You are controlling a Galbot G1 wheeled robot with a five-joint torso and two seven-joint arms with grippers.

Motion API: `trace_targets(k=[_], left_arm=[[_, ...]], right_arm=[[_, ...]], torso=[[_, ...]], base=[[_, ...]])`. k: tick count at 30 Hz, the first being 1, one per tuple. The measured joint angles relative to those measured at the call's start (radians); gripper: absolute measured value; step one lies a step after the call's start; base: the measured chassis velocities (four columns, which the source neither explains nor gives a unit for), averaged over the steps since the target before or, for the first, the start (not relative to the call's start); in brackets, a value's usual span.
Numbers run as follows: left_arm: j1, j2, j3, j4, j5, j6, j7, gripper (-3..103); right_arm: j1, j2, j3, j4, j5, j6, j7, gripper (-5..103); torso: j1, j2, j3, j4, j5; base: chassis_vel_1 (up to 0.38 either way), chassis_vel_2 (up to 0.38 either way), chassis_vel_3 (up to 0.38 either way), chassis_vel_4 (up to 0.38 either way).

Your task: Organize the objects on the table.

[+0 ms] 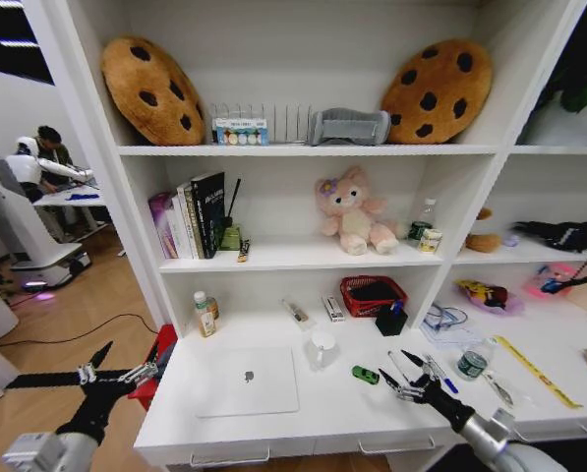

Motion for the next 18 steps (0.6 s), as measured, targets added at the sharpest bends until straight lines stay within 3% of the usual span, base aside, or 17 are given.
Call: trace_targets(k=[6, 9, 18], left_arm=[[0.000, 0.000, 0.000, 0.000, 0.000, 0.000, 0.000, 100], [0.000, 0.000, 0.001, 0.001, 0.001, 0.000, 0.000, 100], [0.000, 0.000, 0.001, 0.001, 0.001, -0.001, 0.000, 100]], right_arm=[[0.123, -0.052, -0.080, -0.145, -0.010, -0.015, -0.105, 100], [0.220, -0.068, -0.196, -0.250, -0.022, -0.007, -0.192, 100], [0.329, -0.034, -0.320, -0.328, -0.041, -0.002, -0.189, 100]], torso=[[0.000, 0.000, 0.000, -0.0002, -0.0003], [0.000, 0.000, 0.000, 0.0001, -0.0001], [0.000, 0.000, 0.000, 0.0000, -0.0007]], base=[[0.000, 0.000, 0.000, 0.000], [0.000, 0.000, 0.000, 0.000], [0.000, 0.000, 0.000, 0.000]])
